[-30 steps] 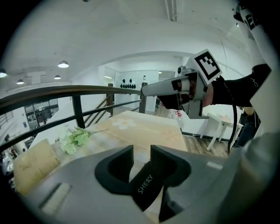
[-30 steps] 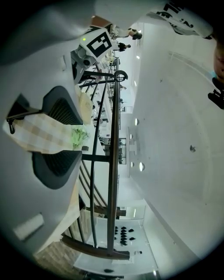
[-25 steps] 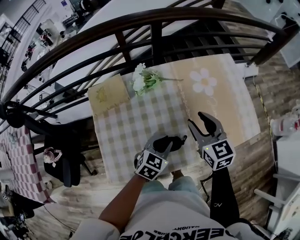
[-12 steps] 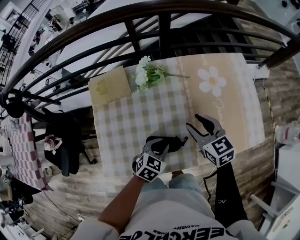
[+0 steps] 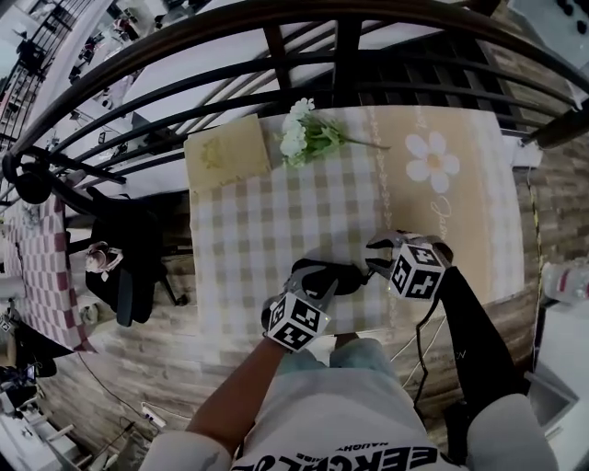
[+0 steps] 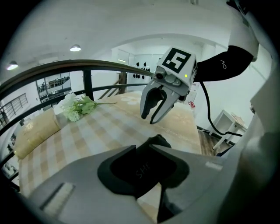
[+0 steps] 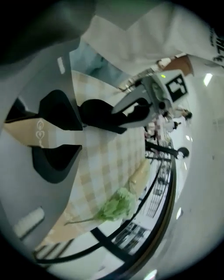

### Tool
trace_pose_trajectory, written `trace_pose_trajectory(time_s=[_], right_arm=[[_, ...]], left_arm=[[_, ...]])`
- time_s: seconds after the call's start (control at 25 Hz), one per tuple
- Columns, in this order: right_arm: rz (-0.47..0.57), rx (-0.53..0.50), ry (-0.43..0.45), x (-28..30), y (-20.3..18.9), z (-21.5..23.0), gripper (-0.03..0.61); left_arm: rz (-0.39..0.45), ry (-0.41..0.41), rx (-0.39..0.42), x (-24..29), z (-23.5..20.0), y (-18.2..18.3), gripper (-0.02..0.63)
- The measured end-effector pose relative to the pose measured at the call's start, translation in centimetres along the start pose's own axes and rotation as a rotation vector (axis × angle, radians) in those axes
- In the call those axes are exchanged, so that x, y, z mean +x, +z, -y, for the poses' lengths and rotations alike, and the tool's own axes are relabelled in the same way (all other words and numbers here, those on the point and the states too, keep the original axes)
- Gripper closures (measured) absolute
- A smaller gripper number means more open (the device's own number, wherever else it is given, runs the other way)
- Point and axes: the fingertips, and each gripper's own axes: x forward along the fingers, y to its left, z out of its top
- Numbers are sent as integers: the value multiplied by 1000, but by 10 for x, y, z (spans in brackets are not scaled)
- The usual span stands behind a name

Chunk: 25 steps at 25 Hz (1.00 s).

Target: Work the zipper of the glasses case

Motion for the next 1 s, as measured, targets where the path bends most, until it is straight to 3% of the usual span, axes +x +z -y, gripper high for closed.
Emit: trace_pose_trajectory(time_s=[0.16, 0.32, 0.56, 0.76, 1.0], right_arm=[[-155, -331, 122, 25, -13, -18, 458], [-223, -537, 193, 40, -14, -23, 500], [-308, -828, 289, 51, -8, -28, 486], [-357, -978, 392, 54, -4, -33, 457], [-314, -970, 428, 59, -9, -38, 457]], left_arm=[[3, -4, -18, 1, 0, 0, 520], [13, 4, -29, 0, -1, -1, 519], [32, 14, -33, 2, -2, -1, 515], [45, 13, -37, 1, -1, -1, 514], [53, 17, -39, 1, -4, 1, 511]])
